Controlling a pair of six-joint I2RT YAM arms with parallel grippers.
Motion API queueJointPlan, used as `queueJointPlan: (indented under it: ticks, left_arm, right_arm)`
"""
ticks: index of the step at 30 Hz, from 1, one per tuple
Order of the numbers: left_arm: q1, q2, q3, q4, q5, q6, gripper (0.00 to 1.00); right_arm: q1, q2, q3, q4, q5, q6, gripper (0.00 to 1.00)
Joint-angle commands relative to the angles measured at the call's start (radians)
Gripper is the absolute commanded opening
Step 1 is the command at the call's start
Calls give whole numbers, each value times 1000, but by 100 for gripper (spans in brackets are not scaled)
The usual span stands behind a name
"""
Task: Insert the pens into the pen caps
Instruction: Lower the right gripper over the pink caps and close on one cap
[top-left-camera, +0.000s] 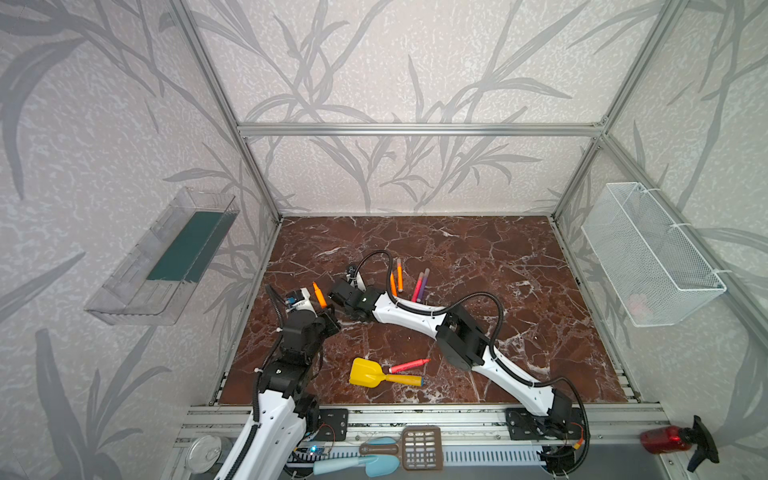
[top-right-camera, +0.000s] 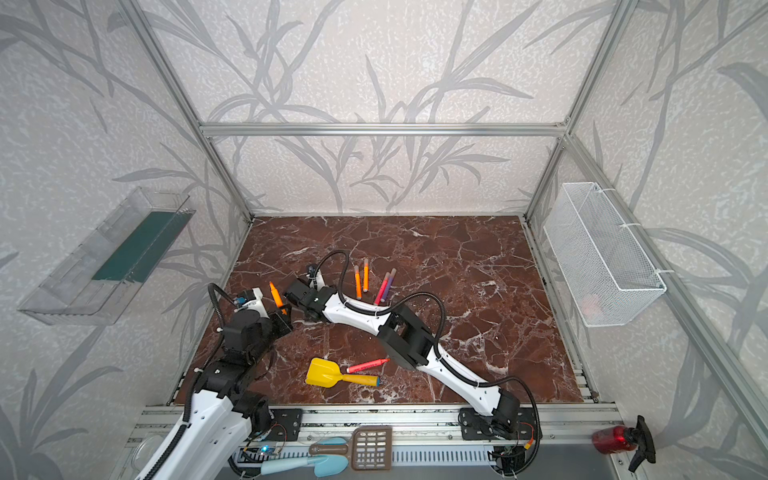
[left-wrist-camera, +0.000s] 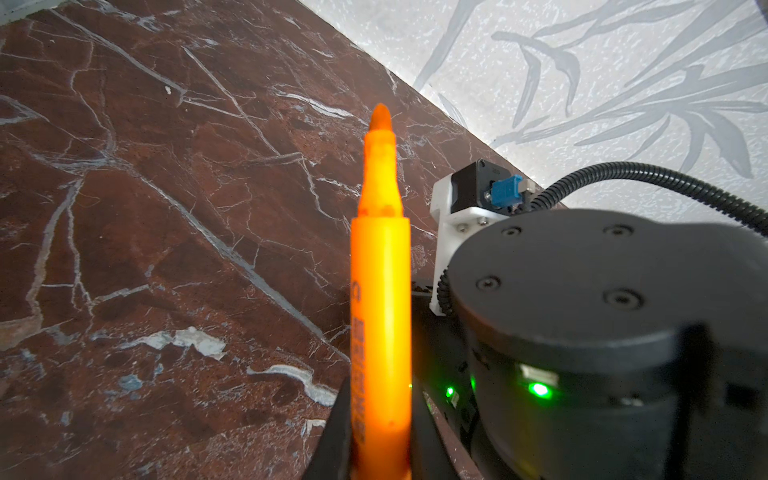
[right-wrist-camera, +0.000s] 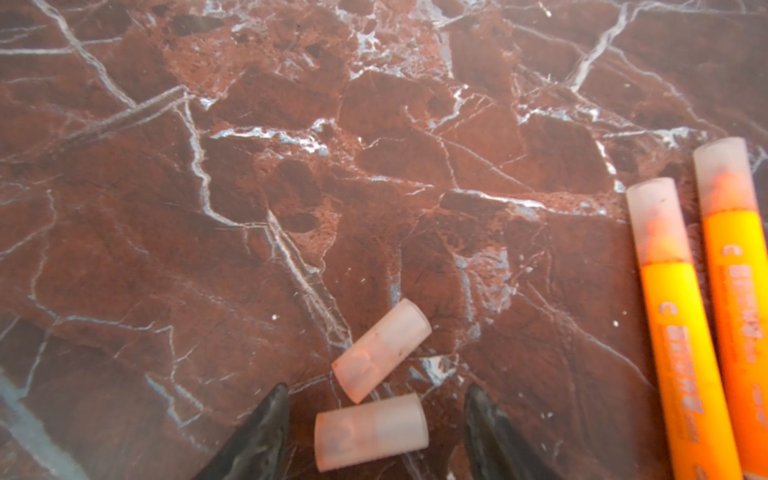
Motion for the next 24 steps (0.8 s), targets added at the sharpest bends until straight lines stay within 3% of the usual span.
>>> queueJointPlan:
  ticks: [1, 11, 24]
  left_arm:
    - [8, -14, -7, -23, -1, -3, 0]
    - [7, -27, -20, -17, 3, -12, 0]
    - [9, -30, -27, -9, 12, -20, 0]
  right_arm:
    - [-6, -10, -26, -51, 34, 30, 63]
    - [-5, -206, -380, 147, 73, 71, 59]
    - [-8, -321, -565, 270, 74, 93, 59]
